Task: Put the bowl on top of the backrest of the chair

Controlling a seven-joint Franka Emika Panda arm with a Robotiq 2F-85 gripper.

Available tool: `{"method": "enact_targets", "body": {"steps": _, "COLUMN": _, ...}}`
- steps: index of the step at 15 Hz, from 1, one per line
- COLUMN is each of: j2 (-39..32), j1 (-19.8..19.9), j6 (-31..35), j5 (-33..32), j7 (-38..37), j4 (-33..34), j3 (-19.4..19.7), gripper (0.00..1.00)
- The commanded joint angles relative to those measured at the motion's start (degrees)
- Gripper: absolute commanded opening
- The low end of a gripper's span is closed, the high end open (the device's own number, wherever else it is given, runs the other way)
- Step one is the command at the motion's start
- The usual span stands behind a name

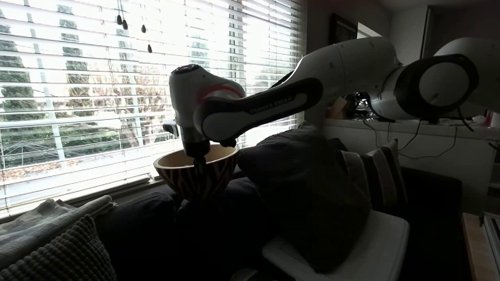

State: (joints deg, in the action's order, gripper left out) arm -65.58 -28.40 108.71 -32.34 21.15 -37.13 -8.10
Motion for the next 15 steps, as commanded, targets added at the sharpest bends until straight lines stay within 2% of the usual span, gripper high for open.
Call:
{"method": "enact_targets", "body": {"steps": 1, "j2": -1.1, "j1": 0.8, "j6": 2.3, "j5": -1.3, "j7": 4.4, "j4": 0.3, "j3": 0.5, "gripper": 0.06}}
{"method": "enact_targets", "body": {"steps": 6, "j2": -2.6, "j1": 0.4, "j6": 7.5, "j5": -6.2, "j7": 7.6, "j4": 1.6, "j3": 5.1, "gripper": 0.06}}
{"method": "enact_targets", "body": {"steps": 15, "j2": -4.4, "j1": 4.5, "j6": 19.4, "j5": -6.2, "j7": 11.9, "j4": 2.7, "j3": 6.8, "gripper": 0.06}}
